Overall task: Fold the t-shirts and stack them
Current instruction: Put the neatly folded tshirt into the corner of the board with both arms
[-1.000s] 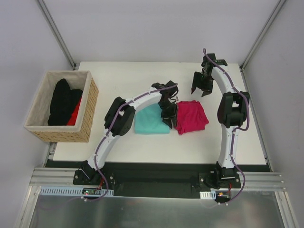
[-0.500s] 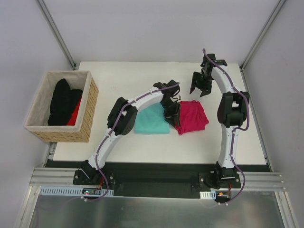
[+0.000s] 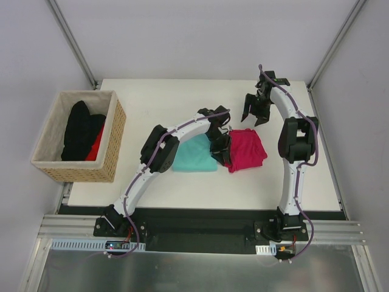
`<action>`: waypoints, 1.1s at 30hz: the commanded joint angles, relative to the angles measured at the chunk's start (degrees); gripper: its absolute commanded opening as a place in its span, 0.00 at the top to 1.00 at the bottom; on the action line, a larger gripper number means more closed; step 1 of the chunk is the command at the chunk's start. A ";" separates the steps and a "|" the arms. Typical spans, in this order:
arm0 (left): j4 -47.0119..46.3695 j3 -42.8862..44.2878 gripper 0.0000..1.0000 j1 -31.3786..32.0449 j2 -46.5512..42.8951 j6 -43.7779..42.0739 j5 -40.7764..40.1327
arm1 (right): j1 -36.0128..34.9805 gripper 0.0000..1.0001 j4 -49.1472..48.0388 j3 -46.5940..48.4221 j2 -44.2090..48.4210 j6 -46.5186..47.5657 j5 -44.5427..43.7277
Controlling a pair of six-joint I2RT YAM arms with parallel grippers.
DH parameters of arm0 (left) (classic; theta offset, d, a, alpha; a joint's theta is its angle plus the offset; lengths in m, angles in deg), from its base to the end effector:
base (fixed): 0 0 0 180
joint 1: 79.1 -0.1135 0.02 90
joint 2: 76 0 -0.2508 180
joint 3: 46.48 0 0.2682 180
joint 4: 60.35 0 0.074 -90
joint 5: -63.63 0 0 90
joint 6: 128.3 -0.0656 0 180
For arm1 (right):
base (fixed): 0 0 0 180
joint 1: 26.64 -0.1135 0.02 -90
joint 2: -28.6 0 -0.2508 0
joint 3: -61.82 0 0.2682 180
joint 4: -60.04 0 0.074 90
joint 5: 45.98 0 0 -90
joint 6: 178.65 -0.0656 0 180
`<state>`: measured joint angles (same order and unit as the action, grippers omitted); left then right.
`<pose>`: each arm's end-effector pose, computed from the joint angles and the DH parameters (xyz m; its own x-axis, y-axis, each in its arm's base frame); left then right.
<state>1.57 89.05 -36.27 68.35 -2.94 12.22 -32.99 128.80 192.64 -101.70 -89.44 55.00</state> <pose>0.3610 -0.3904 0.1003 -0.9594 0.2726 0.0718 0.1557 0.7248 -0.6711 0.4973 0.0679 0.1787 -0.9254 -0.0894 -0.3682 -0.1660 0.9692 0.1820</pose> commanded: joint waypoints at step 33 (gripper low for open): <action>-0.39 1.41 0.78 0.33 2.86 1.47 3.25 | 1.08 0.32 0.50 -2.75 -0.48 0.18 0.45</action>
<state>1.19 91.98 -36.32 71.48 -1.48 16.28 -32.24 128.45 189.88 -102.53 -89.44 55.86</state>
